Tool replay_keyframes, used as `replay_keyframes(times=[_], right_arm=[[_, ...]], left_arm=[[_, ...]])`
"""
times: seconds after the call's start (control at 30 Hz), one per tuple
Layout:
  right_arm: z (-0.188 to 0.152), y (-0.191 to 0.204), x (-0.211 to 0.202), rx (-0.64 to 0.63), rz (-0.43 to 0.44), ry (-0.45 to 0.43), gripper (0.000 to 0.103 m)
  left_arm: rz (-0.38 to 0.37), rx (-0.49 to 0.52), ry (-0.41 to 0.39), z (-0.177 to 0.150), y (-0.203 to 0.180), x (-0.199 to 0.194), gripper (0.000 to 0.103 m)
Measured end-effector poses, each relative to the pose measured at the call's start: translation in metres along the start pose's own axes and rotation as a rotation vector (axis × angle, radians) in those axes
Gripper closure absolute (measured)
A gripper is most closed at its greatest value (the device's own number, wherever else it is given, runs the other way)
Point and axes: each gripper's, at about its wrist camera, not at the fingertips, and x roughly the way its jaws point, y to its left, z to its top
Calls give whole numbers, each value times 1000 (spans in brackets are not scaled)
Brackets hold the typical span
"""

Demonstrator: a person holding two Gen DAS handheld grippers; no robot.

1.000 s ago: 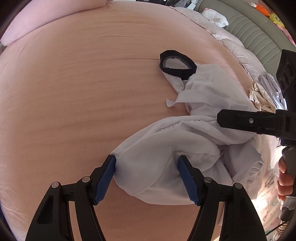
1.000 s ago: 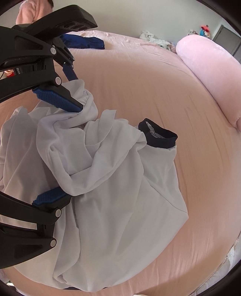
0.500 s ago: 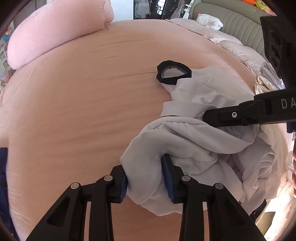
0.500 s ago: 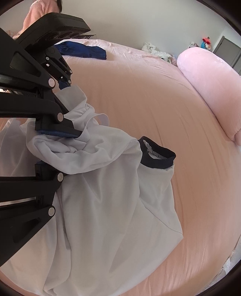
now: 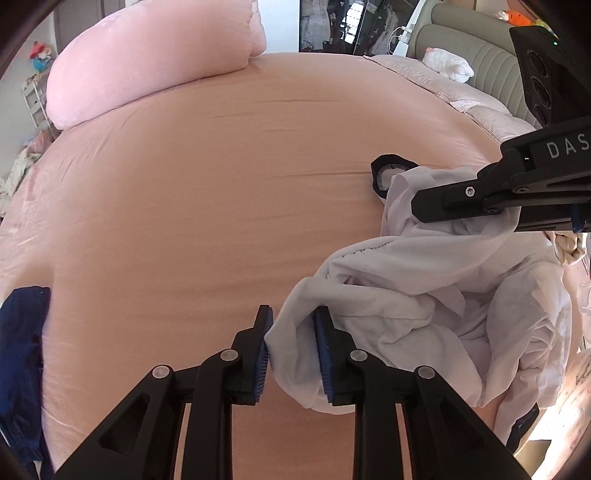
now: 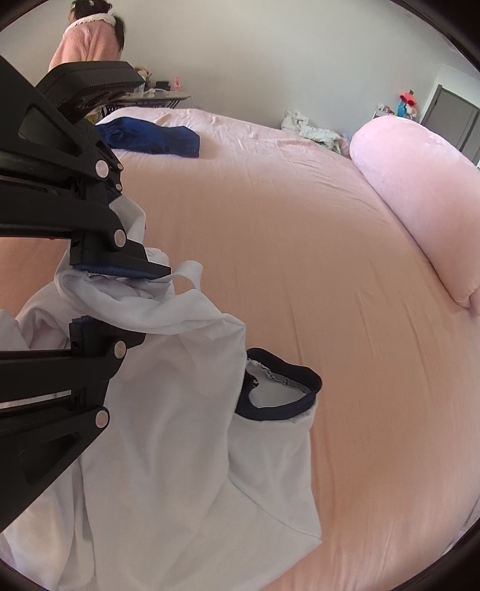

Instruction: Fold clothes

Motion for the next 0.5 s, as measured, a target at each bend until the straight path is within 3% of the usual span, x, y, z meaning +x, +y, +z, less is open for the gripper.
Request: replay_keyframes(times=[0.2, 0.5], right_arm=[[25, 15, 7, -35, -90, 28, 88], [61, 28, 10, -51, -122, 78, 88]], left_arm=[[39, -48, 20, 17, 21, 6, 82], [123, 17, 42, 39, 33, 5, 82]])
